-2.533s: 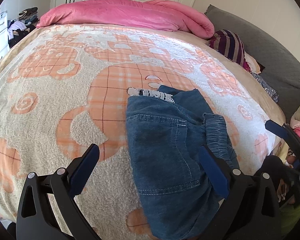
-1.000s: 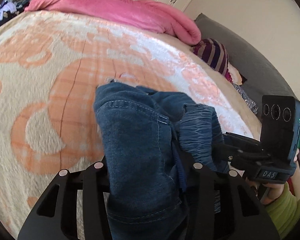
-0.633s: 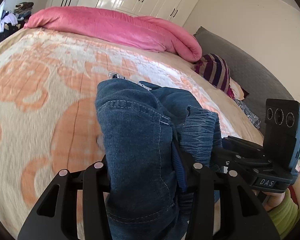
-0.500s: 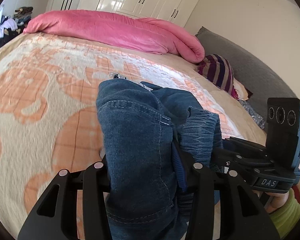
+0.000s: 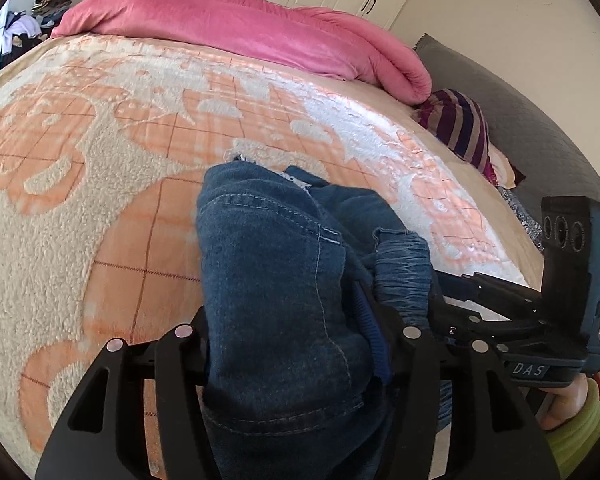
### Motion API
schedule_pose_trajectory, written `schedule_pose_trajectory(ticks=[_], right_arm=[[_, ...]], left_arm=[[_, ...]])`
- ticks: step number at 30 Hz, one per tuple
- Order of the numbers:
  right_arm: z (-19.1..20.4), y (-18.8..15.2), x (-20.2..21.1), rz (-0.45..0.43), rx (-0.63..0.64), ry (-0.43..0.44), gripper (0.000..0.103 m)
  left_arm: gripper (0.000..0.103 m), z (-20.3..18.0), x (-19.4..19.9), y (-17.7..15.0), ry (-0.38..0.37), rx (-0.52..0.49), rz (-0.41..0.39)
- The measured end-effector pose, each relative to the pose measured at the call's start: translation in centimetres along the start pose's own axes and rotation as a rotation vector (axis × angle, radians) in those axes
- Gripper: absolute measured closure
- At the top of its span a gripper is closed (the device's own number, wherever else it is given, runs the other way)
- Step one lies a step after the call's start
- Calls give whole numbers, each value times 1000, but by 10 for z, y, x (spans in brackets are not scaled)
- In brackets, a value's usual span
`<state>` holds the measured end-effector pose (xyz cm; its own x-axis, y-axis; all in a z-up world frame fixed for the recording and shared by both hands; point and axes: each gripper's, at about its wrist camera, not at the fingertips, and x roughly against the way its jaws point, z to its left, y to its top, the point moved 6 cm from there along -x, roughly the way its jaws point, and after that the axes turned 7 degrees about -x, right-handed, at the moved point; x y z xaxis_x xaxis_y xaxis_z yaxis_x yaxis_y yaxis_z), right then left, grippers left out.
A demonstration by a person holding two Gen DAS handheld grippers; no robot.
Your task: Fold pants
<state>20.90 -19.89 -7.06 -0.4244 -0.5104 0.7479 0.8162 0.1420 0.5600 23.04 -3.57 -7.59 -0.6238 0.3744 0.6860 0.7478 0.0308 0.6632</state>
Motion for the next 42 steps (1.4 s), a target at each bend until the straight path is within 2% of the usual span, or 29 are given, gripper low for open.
schedule_pose_trajectory(ticks=[5, 13, 15, 24, 27, 30, 33, 36, 42], right_arm=[[-18, -6, -9, 20, -60, -24, 29], [-18, -9, -7, 13, -75, -25, 24], [-19, -9, -6, 9, -81, -26, 22], [-16, -11, 7, -17, -75, -48, 16], [-12, -12, 17, -40, -70, -42, 11], [-6, -13, 27, -61, -53, -45, 10], [-1, -13, 38, -90, -31, -63, 9], [2, -12, 51, -122, -20, -80, 9], [8, -12, 81, -190, -28, -89, 9]], left_arm=[[42, 5, -6, -4, 7, 8, 17], [40, 7, -8, -7, 10, 12, 30], [30, 8, -8, -7, 12, 16, 37], [29, 4, -1, -12, 8, 21, 36], [27, 3, 7, -11, 13, 16, 22], [14, 1, 19, -11, 21, 6, 7], [14, -3, 31, -11, 32, -15, -8], [7, -6, 46, -10, 55, -32, -27], [4, -7, 81, -12, 106, -37, -69]])
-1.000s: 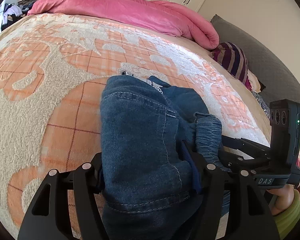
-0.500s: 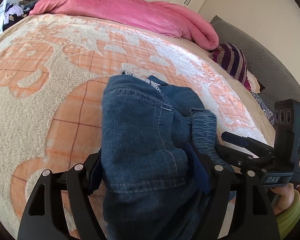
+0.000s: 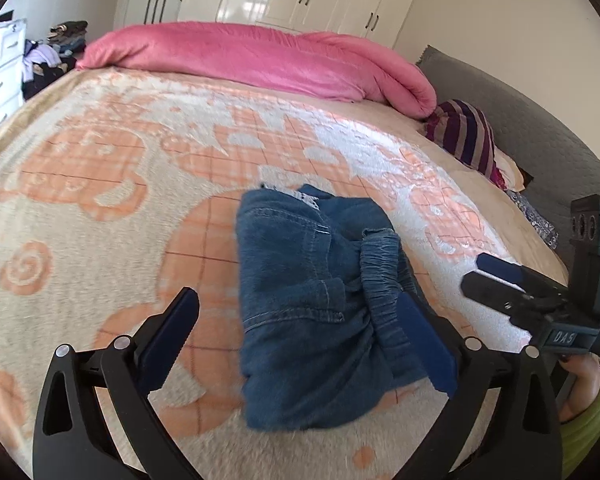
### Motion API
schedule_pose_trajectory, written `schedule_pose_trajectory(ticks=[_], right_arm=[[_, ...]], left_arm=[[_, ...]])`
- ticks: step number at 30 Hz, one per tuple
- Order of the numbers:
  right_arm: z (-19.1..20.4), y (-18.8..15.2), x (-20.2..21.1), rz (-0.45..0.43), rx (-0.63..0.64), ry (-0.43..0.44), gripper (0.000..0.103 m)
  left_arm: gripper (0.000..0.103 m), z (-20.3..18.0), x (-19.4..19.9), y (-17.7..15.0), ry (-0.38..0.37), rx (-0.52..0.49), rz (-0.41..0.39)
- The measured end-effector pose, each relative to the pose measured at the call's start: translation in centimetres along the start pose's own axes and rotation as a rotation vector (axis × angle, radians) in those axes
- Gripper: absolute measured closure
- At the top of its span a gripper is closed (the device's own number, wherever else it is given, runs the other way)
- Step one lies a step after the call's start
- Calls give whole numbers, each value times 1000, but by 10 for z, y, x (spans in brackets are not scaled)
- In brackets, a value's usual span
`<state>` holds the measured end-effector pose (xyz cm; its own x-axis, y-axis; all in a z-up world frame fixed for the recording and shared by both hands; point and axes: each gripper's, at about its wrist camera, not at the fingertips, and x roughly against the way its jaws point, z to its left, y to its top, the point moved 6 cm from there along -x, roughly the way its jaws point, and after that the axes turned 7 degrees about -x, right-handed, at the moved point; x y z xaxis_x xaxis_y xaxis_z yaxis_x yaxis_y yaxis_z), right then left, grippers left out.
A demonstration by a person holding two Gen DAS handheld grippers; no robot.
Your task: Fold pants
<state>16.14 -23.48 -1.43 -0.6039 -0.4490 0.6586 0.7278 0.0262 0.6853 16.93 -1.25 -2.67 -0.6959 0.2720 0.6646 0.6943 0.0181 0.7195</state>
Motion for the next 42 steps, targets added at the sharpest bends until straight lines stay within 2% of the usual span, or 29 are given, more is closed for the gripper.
schedule_pose_trajectory(ticks=[8, 18, 31, 42], right_arm=[[19, -9, 40, -81, 43, 3, 9], [36, -26, 78, -176, 117, -43, 9], [37, -50, 100, -223, 144, -104, 9], [39, -56, 108, -248, 147, -106, 9]], left_arm=[[4, -4, 40, -10, 68, -31, -41], [4, -16, 78, -24, 90, -52, -97], [4, -18, 98, -45, 130, -36, -124], [4, -24, 100, -60, 133, -42, -115]])
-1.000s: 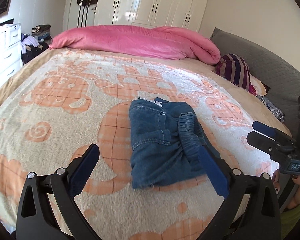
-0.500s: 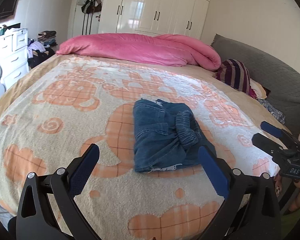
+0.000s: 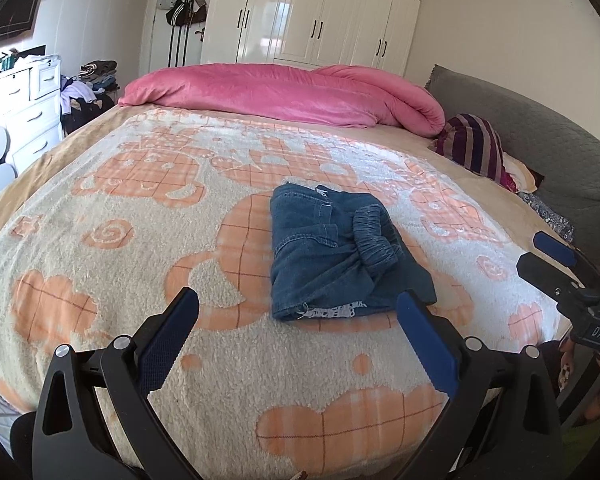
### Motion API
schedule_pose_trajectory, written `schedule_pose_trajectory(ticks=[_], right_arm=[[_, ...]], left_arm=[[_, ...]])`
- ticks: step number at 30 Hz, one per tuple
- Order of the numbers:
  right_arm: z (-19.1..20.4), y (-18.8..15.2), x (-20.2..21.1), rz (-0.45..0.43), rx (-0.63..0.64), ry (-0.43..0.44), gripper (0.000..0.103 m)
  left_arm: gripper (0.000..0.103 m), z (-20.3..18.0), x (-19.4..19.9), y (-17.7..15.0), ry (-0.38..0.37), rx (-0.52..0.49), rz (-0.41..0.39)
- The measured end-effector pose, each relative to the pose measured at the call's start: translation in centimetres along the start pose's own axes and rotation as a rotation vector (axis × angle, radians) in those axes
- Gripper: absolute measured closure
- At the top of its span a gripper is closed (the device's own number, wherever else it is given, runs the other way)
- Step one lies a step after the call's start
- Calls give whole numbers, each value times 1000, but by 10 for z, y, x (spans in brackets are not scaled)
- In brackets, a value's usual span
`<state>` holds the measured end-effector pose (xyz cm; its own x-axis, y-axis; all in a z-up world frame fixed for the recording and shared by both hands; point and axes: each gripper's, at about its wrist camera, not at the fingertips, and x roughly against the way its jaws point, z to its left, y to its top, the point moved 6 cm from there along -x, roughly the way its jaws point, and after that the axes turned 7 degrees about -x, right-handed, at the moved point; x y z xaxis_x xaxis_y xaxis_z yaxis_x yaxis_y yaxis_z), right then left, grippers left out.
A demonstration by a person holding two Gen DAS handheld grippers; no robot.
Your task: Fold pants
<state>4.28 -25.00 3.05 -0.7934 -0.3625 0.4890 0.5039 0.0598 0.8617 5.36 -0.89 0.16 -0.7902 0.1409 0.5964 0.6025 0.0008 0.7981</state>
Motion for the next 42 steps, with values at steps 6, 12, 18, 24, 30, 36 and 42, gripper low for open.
schedule_pose_trajectory(ticks=[6, 12, 18, 24, 30, 36, 42], right_arm=[[1, 3, 6, -22, -5, 3, 9], [1, 1, 9, -26, -13, 6, 9], [1, -9, 9, -20, -20, -4, 9], [0, -17, 9, -26, -25, -17, 9], [0, -24, 8, -26, -15, -36, 9], [1, -40, 2, 16, -17, -41, 9], [3, -62, -15, 99, -43, -51, 9]], left_arm=[[4, -6, 3, 1, -1, -14, -9], [4, -14, 10, 0, 1, -37, -15], [4, -14, 12, -6, 19, -41, -16], [4, -12, 13, -15, 23, -26, -20], [4, -17, 13, -24, 9, -41, -22], [4, -15, 5, -39, 12, -24, 15], [4, -10, -8, -48, 18, 3, 51]])
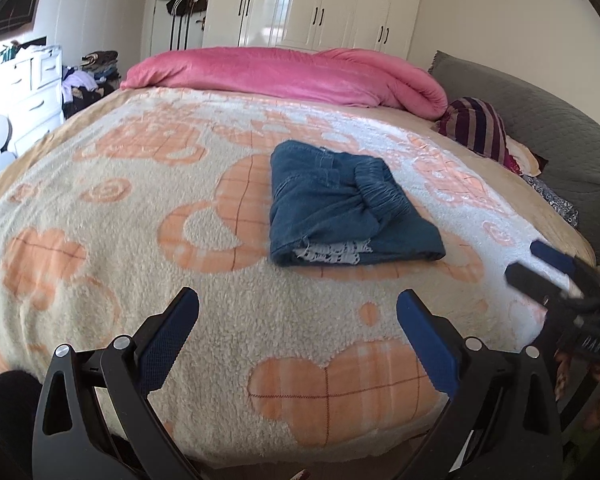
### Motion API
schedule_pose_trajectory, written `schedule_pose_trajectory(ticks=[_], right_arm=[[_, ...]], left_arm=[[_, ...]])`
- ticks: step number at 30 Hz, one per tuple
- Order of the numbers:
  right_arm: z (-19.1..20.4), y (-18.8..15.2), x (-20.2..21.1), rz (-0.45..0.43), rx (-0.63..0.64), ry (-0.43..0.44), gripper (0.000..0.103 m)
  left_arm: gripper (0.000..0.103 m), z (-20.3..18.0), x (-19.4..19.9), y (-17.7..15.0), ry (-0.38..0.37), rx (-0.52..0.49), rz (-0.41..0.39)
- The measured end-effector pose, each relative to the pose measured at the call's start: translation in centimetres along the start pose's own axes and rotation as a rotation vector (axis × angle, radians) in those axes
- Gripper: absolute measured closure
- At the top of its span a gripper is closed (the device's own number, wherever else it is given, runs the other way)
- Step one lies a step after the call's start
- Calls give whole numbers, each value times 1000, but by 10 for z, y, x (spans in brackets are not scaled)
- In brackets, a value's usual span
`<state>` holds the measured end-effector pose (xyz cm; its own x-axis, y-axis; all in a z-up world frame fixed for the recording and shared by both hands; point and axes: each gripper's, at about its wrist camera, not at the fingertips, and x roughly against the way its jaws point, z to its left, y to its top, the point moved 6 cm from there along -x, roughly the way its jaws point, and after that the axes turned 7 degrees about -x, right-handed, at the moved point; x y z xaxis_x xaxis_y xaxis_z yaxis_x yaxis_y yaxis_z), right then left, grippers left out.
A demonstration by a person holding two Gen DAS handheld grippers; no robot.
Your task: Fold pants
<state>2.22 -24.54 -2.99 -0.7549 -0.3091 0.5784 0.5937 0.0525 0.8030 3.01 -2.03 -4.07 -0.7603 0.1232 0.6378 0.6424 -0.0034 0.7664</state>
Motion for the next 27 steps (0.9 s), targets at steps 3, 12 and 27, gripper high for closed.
schedule_pose_trajectory(ticks=[3, 12, 27], right_arm=[[2, -13, -15, 53, 2, -4, 9], [-3, -28, -34, 116, -21, -25, 9], [-9, -24, -31, 105, -40, -21, 9]], left_arm=[[4, 3, -9, -6, 7, 12, 27], [4, 9, -26, -17, 26, 26, 93], [4, 6, -21, -12, 31, 15, 78]])
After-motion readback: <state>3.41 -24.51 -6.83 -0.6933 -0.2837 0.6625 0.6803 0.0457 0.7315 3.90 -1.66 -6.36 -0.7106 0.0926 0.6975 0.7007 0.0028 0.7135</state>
